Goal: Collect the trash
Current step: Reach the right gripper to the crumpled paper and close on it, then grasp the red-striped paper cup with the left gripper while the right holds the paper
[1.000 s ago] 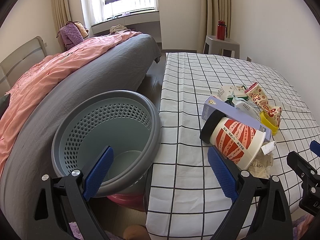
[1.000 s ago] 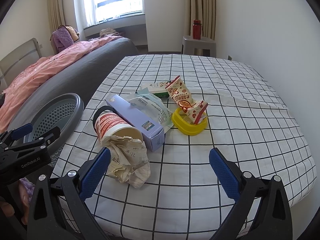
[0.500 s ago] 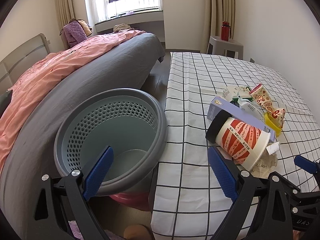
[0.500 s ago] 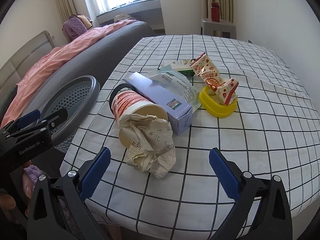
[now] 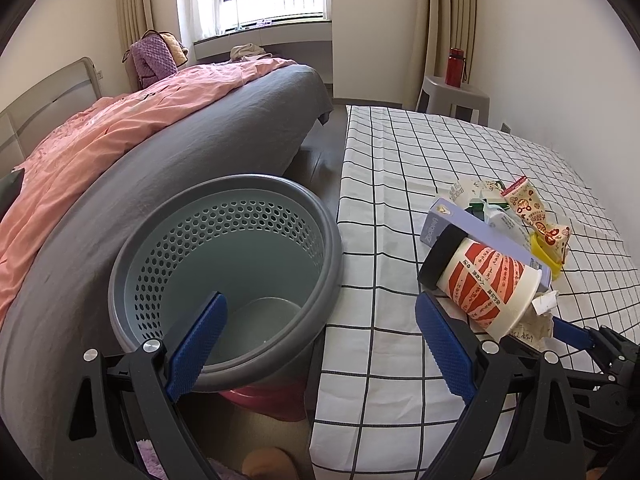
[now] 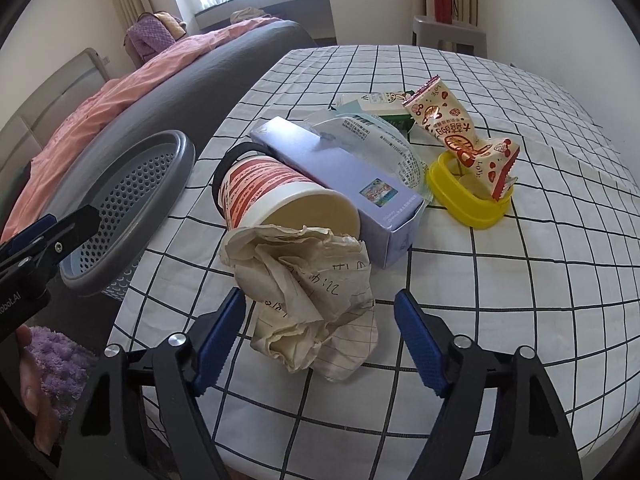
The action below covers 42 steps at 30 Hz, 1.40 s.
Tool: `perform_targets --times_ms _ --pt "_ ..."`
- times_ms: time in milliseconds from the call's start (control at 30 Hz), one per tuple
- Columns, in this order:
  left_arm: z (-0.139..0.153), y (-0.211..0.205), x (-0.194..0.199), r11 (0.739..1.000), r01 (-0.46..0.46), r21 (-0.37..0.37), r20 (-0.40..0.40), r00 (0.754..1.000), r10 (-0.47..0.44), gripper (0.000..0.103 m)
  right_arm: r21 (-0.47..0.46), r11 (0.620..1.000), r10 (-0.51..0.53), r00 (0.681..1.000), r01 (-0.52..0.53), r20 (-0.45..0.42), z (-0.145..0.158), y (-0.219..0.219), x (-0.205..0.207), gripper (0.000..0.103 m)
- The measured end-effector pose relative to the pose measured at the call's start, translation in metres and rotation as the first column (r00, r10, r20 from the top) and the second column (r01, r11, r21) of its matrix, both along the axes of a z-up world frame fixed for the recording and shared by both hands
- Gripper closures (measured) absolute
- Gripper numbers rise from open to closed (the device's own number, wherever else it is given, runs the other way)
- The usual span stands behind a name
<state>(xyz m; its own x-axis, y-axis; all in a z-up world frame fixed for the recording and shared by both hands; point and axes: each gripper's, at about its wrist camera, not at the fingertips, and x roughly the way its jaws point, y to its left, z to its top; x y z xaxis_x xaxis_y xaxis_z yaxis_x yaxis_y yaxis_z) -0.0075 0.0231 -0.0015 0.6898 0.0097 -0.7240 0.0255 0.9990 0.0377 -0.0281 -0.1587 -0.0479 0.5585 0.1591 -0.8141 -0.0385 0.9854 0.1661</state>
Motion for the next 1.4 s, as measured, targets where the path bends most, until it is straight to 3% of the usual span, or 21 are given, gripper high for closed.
perform_targets --times_ms 67,267,633,1100,1400 --pt "0.000 0.000 0.000 1.000 0.000 0.000 -0.002 1.000 0.000 0.012 -0.005 1.000 0.010 1.000 -0.010 -0.004 -0.001 0.002 -0.001 0.045" --pt "0.000 0.000 0.000 1.000 0.006 0.000 0.002 1.000 -0.006 0.012 0.050 0.998 0.026 1.000 -0.026 -0.002 0.002 -0.002 -0.008 0.049" --pt "-0.004 -0.013 -0.005 0.998 0.059 0.005 0.003 0.998 -0.059 0.012 0.096 0.994 -0.060 0.998 0.056 0.033 0.022 -0.031 -0.030 0.049" --pt "-0.023 -0.088 -0.009 0.975 0.220 -0.017 -0.033 0.975 -0.221 0.012 0.130 0.972 -0.201 0.979 0.195 0.037 0.035 -0.085 -0.044 0.049" --pt "-0.040 -0.114 0.014 0.981 0.190 -0.026 -0.044 0.981 -0.191 0.012 0.162 0.964 -0.221 0.974 0.210 0.052 0.040 -0.101 -0.046 0.049"
